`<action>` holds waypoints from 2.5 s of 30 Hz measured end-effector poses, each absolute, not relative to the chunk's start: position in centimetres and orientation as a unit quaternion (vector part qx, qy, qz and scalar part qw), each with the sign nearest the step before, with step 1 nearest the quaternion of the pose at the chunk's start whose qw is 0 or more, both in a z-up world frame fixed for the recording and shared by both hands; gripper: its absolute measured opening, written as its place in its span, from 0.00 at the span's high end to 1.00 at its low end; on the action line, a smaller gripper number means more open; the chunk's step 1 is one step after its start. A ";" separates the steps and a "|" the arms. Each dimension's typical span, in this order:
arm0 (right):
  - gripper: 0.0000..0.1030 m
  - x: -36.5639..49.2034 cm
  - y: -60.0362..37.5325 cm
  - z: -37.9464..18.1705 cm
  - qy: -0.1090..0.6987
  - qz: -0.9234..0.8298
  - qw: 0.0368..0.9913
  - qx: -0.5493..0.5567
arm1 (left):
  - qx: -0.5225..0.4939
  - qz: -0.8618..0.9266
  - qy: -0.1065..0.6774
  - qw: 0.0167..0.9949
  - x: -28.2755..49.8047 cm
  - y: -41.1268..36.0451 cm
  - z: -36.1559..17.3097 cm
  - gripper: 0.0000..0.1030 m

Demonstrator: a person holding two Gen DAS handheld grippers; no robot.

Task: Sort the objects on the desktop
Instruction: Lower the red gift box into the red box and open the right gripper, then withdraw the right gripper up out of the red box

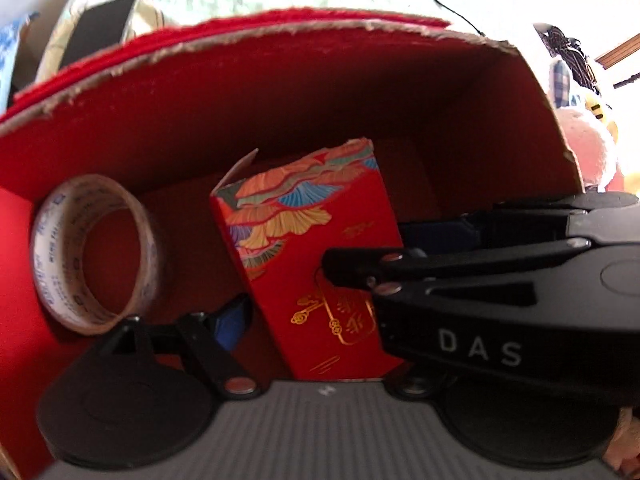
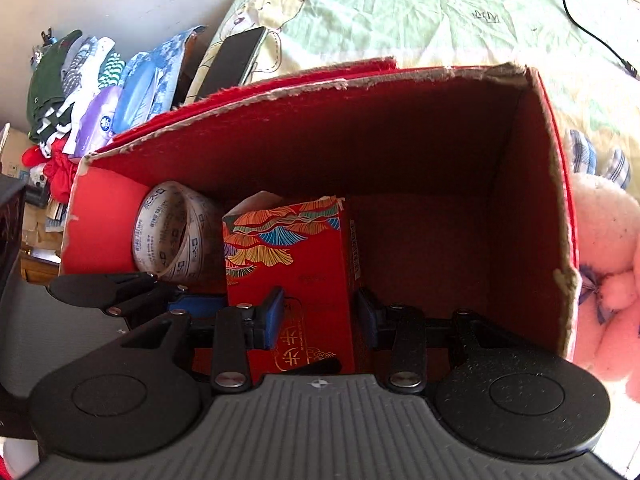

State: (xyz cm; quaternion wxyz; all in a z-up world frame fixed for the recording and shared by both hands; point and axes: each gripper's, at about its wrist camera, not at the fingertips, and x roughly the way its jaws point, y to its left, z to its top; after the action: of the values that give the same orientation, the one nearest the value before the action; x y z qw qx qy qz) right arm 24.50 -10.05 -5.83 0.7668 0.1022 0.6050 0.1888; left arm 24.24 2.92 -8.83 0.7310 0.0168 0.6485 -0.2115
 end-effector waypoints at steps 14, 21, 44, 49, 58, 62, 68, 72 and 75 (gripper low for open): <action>0.56 25.1 -10.4 -6.7 0.616 0.172 0.761 0.105 | 0.019 -0.214 0.661 0.718 24.7 3.0 -9.1 0.19; 0.56 25.0 -10.7 -6.7 0.619 0.183 0.755 0.114 | 0.044 -0.209 0.644 0.735 24.0 3.1 -7.7 0.22; 0.63 24.5 -14.2 -1.6 0.535 0.201 0.811 0.124 | 0.049 -0.225 0.644 0.729 23.1 0.4 -6.9 0.22; 0.66 24.0 -15.6 -0.8 0.522 0.186 0.821 0.138 | 0.042 -0.238 0.653 0.718 23.0 -1.4 -6.8 0.22; 0.67 23.6 -17.9 -0.3 0.507 0.175 0.828 0.165 | 0.014 -0.248 0.658 0.711 22.3 -3.1 -6.3 0.22; 0.67 23.5 -18.0 -0.4 0.509 0.181 0.824 0.170 | 0.008 -0.246 0.658 0.712 23.1 -3.2 -6.1 0.22; 0.69 23.6 -17.4 -0.9 0.513 0.188 0.821 0.164 | 0.002 -0.243 0.655 0.715 25.1 -1.5 -5.4 0.22; 0.76 23.7 -17.0 -1.4 0.521 0.179 0.821 0.150 | 0.022 -0.235 0.641 0.731 25.2 -0.7 -4.3 0.22; 0.85 23.7 -16.9 -1.7 0.521 0.170 0.824 0.144 | 0.036 -0.225 0.629 0.743 24.9 0.3 -4.1 0.22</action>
State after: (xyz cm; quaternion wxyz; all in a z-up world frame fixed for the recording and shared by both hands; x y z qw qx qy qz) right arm 23.69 -16.93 -1.75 0.8239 0.1435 0.5212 0.1701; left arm 24.90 0.35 -4.12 0.7433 0.0356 0.6290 -0.2250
